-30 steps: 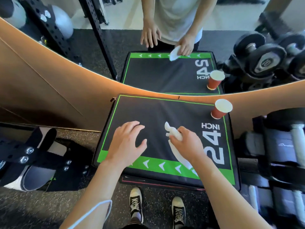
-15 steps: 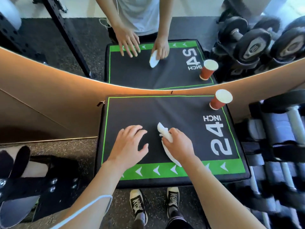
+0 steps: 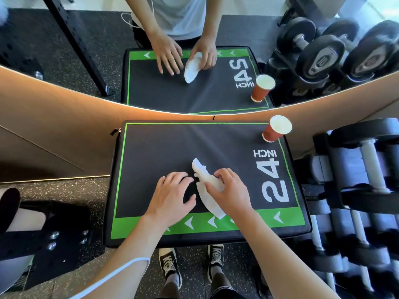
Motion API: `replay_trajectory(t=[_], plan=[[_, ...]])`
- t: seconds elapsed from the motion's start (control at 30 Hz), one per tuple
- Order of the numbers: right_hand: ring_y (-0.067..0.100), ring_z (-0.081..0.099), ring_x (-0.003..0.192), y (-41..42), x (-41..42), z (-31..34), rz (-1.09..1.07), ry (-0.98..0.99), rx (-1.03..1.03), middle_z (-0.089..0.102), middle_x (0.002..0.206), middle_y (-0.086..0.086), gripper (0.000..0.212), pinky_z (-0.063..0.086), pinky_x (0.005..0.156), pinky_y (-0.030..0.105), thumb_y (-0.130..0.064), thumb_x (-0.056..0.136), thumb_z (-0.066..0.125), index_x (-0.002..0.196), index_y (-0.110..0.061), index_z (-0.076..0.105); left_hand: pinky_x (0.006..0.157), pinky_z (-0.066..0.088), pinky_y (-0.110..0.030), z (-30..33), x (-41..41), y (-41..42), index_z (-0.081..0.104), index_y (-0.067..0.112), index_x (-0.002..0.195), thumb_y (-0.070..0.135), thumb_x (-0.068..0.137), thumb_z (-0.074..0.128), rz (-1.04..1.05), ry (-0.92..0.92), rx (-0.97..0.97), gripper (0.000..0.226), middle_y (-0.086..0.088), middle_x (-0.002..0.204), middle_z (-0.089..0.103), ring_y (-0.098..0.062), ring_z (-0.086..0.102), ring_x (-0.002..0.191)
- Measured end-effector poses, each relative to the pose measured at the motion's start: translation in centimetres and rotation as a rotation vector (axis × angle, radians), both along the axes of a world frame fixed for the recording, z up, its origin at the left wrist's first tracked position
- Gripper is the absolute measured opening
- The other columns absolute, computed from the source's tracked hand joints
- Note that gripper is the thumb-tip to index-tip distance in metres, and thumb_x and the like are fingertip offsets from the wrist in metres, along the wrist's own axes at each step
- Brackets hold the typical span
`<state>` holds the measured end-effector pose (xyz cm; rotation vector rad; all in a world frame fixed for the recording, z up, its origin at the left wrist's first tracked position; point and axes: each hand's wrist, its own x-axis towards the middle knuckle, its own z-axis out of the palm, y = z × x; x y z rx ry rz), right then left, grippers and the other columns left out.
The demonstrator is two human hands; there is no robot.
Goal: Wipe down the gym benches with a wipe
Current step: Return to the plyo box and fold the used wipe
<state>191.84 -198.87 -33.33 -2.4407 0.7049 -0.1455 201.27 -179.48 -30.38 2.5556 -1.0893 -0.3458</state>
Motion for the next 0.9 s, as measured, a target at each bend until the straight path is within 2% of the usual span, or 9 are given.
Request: replay_trajectory(t=[0.07, 0.13, 0.2, 0.27, 0.43, 0.6, 0.67, 0.77, 0.9], plan=[[0.003, 0.053, 0.09, -0.9, -0.5, 0.2, -0.029, -0.011, 0.051, 0.055, 0.096, -0.021, 0.03, 0.044, 0.07, 0.022, -0.065, 0.088, 0.052, 0.098, -0.036, 0.055, 0.111, 0.041, -0.043, -0.3, -0.5, -0.6, 0.064, 0.021, 0.138, 0.047, 0.093, 0.062, 0.018, 0.01, 0.029, 0.052, 0.005, 0.142, 0.058, -0.021, 0.05, 0.135], [0.005, 0.055, 0.086, -1.8, -0.9, 0.2, -0.049, 0.01, 0.114, 0.057, 0.095, -0.018, 0.02, 0.044, 0.067, 0.026, -0.052, 0.093, 0.051, 0.093, -0.033, 0.057, 0.108, 0.043, -0.041, -0.6, -0.9, -1.1, 0.063, 0.022, 0.138, 0.05, 0.094, 0.061, 0.036, 0.013, 0.052, 0.052, 0.005, 0.14, 0.057, -0.021, 0.051, 0.132], [0.007, 0.057, 0.082, -2.5, -1.2, 0.3, -0.048, 0.044, 0.169, 0.058, 0.093, -0.015, 0.011, 0.047, 0.066, 0.031, -0.037, 0.095, 0.055, 0.087, -0.03, 0.059, 0.1, 0.046, -0.04, -0.8, -1.4, -1.7, 0.065, 0.021, 0.134, 0.051, 0.094, 0.06, 0.063, 0.003, 0.067, 0.051, 0.004, 0.135, 0.057, -0.022, 0.052, 0.124], [0.009, 0.058, 0.079, -2.8, -1.4, 0.4, -0.014, 0.075, 0.198, 0.06, 0.091, -0.012, 0.008, 0.051, 0.068, 0.032, -0.031, 0.093, 0.059, 0.086, -0.028, 0.062, 0.091, 0.048, -0.039, -0.9, -1.6, -2.6, 0.067, 0.021, 0.129, 0.053, 0.095, 0.057, 0.096, -0.023, 0.097, 0.048, 0.003, 0.127, 0.058, -0.023, 0.053, 0.116], [0.01, 0.057, 0.074, -2.2, -1.4, 0.8, 0.092, 0.106, 0.268, 0.06, 0.087, -0.01, 0.007, 0.048, 0.066, 0.028, -0.036, 0.086, 0.063, 0.084, -0.03, 0.061, 0.078, 0.047, -0.037, -1.0, -2.6, -4.4, 0.062, 0.019, 0.104, 0.053, 0.094, 0.06, 0.149, -0.051, 0.146, 0.035, 0.003, 0.104, 0.054, -0.023, 0.053, 0.1], [0.01, 0.045, 0.065, -1.5, -1.2, 1.0, 0.07, 0.107, 0.274, 0.054, 0.078, -0.008, 0.02, 0.037, 0.058, 0.026, -0.028, 0.083, 0.064, 0.072, -0.029, 0.048, 0.079, 0.046, -0.036, -1.5, -3.6, -5.0, 0.061, 0.016, 0.1, 0.039, 0.098, 0.059, 0.204, 0.017, 0.124, 0.024, 0.0, 0.103, 0.056, -0.024, 0.054, 0.1], [0.01, 0.044, 0.063, -1.7, -1.3, 1.4, 0.055, 0.083, 0.24, 0.051, 0.076, -0.008, 0.023, 0.036, 0.057, 0.026, -0.028, 0.083, 0.064, 0.071, -0.029, 0.045, 0.078, 0.046, -0.036, -1.5, -3.6, -4.6, 0.059, 0.016, 0.096, 0.034, 0.097, 0.061, 0.241, 0.052, 0.081, 0.018, 0.001, 0.1, 0.055, -0.024, 0.053, 0.096], [0.01, 0.051, 0.067, -2.5, -1.5, 1.9, -0.001, 0.064, 0.103, 0.053, 0.082, -0.011, 0.016, 0.038, 0.057, 0.027, -0.033, 0.088, 0.065, 0.081, -0.028, 0.051, 0.068, 0.046, -0.037, -1.2, -3.6, -3.8, 0.053, 0.017, 0.084, 0.028, 0.093, 0.068, 0.315, 0.065, -0.008, 0.02, 0.003, 0.09, 0.05, -0.023, 0.05, 0.084], [0.011, 0.055, 0.068, -2.5, -1.9, 2.0, -0.076, 0.153, 0.01, 0.055, 0.085, -0.012, 0.016, 0.038, 0.056, 0.028, -0.04, 0.091, 0.062, 0.087, -0.025, 0.057, 0.062, 0.038, -0.032, -0.6, -3.7, -3.7, 0.052, 0.019, 0.081, 0.027, 0.091, 0.069, 0.399, 0.092, -0.064, 0.021, 0.007, 0.086, 0.047, -0.02, 0.05, 0.081]])
